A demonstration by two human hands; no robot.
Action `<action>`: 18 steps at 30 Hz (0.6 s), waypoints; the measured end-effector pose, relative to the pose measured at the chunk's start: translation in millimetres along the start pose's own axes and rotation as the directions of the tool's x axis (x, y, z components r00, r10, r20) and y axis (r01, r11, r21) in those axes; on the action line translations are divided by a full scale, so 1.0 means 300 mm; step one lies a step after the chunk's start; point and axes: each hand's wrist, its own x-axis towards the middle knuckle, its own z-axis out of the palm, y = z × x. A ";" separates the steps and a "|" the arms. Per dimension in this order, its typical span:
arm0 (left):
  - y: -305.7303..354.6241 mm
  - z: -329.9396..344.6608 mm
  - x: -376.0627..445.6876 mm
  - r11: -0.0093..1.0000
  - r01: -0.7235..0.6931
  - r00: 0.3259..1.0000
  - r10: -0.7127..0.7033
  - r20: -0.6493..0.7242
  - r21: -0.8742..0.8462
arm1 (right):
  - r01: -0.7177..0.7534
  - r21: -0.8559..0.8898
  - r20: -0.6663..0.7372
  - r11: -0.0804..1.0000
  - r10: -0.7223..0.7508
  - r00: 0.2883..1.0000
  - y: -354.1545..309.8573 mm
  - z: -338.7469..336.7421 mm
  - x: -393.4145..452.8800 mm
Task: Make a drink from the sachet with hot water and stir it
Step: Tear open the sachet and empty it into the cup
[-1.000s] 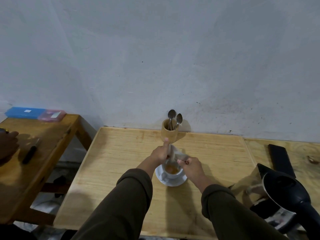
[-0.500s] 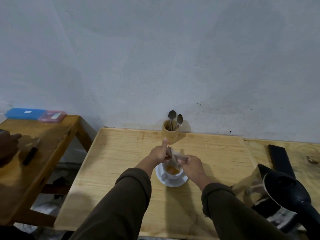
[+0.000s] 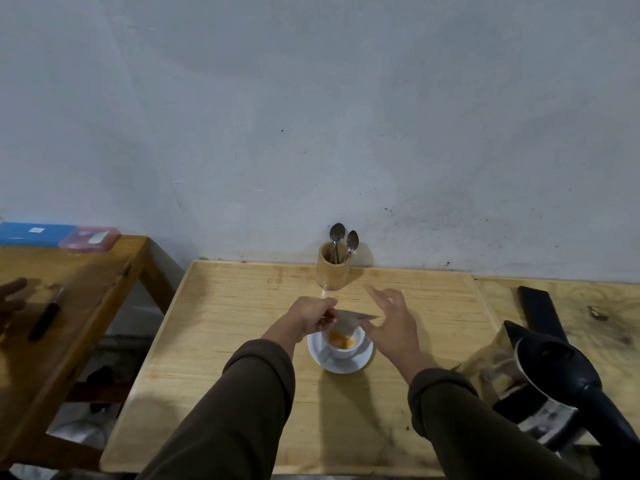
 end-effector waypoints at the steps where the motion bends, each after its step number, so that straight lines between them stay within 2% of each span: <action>1: -0.005 -0.003 0.001 1.000 -0.021 1.000 0.021 0.002 -0.001 | -0.003 0.023 -0.037 1.000 0.004 0.999 -0.007 -0.005 -0.004; 4: -0.021 -0.018 -0.003 0.990 -0.124 0.992 0.124 0.000 0.071 | -0.052 0.195 -0.166 0.979 0.085 0.982 -0.033 -0.004 -0.006; 6: -0.025 -0.035 -0.011 0.979 -0.179 0.984 0.180 0.000 0.100 | -0.125 0.306 -0.181 0.944 0.186 0.966 -0.059 0.008 -0.002; 9: -0.027 -0.076 -0.026 0.960 -0.244 0.968 0.249 -0.016 0.139 | -0.220 0.421 -0.072 0.880 0.274 0.959 -0.104 0.033 0.000; 12: -0.043 -0.135 -0.034 0.936 -0.281 0.948 0.304 -0.089 0.210 | -0.255 0.532 0.022 0.807 0.288 0.957 -0.152 0.063 -0.008; 15: -0.071 -0.197 -0.043 0.902 -0.291 0.925 0.351 -0.148 0.320 | -0.270 0.542 0.074 0.796 0.275 0.959 -0.204 0.111 -0.014; 18: -0.106 -0.257 -0.043 0.872 -0.265 0.899 0.377 -0.221 0.411 | -0.326 0.409 0.176 0.852 0.277 0.945 -0.239 0.198 -0.021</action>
